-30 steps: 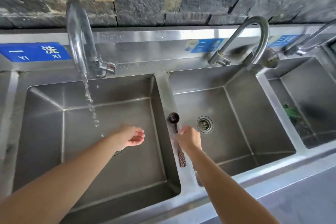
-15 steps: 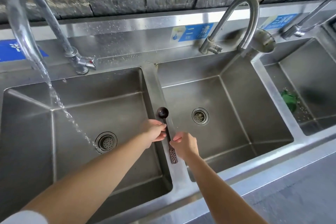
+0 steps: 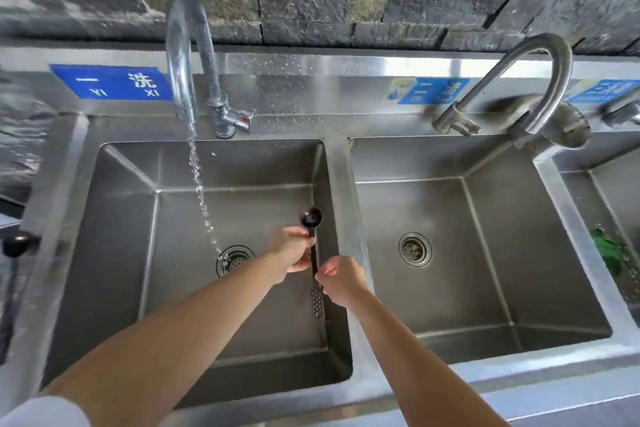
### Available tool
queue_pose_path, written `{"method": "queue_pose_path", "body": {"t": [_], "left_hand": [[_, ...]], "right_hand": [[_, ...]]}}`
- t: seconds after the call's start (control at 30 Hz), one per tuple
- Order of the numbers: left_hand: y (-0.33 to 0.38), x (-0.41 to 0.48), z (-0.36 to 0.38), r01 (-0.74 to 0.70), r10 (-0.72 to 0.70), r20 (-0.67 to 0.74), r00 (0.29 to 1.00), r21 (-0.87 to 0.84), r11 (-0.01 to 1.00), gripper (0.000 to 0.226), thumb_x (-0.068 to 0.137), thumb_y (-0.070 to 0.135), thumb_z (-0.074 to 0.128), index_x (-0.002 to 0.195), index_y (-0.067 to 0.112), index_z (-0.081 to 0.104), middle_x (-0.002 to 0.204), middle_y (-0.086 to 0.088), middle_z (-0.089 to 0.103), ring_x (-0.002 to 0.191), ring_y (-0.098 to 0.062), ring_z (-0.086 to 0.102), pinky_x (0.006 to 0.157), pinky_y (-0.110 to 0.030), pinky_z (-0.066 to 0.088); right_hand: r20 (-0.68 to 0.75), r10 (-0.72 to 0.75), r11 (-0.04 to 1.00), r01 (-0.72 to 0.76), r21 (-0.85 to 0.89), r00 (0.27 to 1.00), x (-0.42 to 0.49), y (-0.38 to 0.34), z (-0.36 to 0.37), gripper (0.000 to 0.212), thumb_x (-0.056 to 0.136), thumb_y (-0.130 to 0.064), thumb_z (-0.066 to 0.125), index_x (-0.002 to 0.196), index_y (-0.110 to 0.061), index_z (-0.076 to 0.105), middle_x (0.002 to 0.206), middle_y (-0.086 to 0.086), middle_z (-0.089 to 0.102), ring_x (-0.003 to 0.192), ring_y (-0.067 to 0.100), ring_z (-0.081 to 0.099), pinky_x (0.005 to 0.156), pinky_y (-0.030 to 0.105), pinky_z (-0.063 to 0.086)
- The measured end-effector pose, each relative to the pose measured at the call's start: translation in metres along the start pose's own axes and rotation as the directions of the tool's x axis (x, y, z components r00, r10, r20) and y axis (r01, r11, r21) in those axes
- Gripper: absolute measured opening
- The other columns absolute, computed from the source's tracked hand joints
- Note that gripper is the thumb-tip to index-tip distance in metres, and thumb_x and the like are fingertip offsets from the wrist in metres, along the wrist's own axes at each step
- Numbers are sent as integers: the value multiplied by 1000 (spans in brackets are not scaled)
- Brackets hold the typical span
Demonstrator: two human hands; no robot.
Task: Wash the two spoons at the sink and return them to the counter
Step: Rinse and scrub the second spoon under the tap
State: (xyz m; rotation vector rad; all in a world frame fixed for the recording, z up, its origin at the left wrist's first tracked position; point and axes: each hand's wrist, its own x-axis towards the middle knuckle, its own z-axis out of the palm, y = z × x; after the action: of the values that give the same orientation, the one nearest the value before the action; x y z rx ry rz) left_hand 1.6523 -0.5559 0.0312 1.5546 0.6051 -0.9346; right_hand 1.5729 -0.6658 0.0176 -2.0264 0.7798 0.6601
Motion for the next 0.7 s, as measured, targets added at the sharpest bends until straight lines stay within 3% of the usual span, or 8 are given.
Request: {"method": "queue_pose_path", "body": {"t": [0.13,0.27,0.37,0.43,0.57,0.7], "left_hand": [[6,-11,-53,-14,10,-59,998,-79,997,12,91,2,64,97,12,62,75,-8,65,64,-19,63,56,-30,52],[5,-20,-105,-18,-7,-138,990,-180,983,14,92,-3,61,97,10,61,78,-12,64,67,-24,63,59,-34,58],[-1,-27,-133,-27,-5,-171,985,-185,982,20,91,-1,63,110,6,62,100,-19,67,95,-35,68,85,-44,58],[-5,-33,-149,-17,-17,-171,985,-195,981,22,92,0,62,113,5,62,111,-23,67,103,-39,67,89,-45,56],[-11,-41,-163,7,-37,-126,991,-235,972,15,91,-3,62,102,8,63,104,-22,64,87,-32,62,73,-37,55],[-17,-45,-164,11,-26,-71,997,-208,978,22,91,-1,61,111,4,64,96,-17,63,78,-27,62,71,-34,54]], "right_hand": [[145,-9,996,-5,92,989,-3,-41,28,8,85,-9,62,79,-13,65,72,5,63,60,18,58,56,29,52],[223,-94,994,78,81,970,-10,-76,58,15,87,-6,61,78,-18,65,69,2,64,56,13,58,49,22,51],[293,-161,987,155,46,943,-14,-92,76,15,92,-5,61,87,-18,67,78,2,68,61,14,64,51,22,57],[338,-176,984,177,29,925,-18,-101,89,14,93,-4,60,90,-15,67,80,3,68,62,16,65,54,24,59],[380,-178,981,192,0,908,-28,-105,103,11,95,-2,57,91,-11,64,79,4,65,59,14,65,56,26,61],[391,-162,984,178,-3,906,-35,-99,105,22,94,-1,56,78,-15,61,75,4,65,58,16,65,67,36,63]]}}
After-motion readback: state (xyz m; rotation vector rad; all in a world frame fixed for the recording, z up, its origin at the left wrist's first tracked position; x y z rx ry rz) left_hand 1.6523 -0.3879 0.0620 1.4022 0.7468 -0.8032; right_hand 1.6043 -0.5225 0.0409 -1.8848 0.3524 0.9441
